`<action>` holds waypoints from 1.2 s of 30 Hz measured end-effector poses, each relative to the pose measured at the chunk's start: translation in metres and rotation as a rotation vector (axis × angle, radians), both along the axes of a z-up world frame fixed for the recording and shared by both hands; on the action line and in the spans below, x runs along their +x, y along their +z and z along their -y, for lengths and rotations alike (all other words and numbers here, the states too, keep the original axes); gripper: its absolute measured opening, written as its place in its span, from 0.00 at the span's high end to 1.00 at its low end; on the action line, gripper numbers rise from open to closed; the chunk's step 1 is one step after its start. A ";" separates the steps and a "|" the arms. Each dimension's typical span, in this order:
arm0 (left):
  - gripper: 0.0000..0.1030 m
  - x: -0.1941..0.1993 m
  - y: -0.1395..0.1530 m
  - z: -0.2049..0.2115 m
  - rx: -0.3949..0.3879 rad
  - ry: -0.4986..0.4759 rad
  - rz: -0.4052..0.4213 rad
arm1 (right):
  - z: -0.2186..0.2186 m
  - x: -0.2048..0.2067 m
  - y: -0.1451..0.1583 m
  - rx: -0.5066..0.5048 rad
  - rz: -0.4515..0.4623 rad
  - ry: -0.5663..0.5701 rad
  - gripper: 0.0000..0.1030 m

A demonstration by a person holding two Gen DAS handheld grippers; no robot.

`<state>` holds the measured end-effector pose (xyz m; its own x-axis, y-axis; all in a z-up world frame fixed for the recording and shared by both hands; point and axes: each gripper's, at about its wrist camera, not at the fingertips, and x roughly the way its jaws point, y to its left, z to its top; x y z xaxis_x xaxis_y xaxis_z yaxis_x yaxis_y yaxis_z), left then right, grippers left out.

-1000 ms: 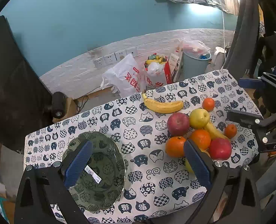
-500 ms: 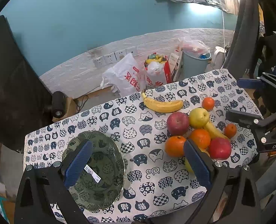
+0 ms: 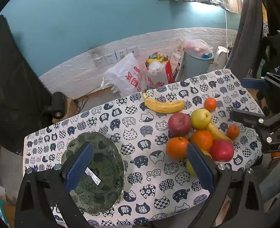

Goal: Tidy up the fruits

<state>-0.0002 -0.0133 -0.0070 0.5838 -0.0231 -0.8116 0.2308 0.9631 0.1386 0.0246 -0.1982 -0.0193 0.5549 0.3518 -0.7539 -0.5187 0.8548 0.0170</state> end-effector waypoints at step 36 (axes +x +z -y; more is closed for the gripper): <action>0.04 -0.003 -0.006 0.007 -0.002 -0.010 -0.009 | -0.001 -0.003 -0.001 0.006 -0.008 0.015 0.19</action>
<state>-0.0034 -0.0202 -0.0131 0.5760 -0.0304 -0.8169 0.2415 0.9610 0.1345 0.0217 -0.1977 -0.0204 0.5431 0.3647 -0.7563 -0.5315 0.8466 0.0265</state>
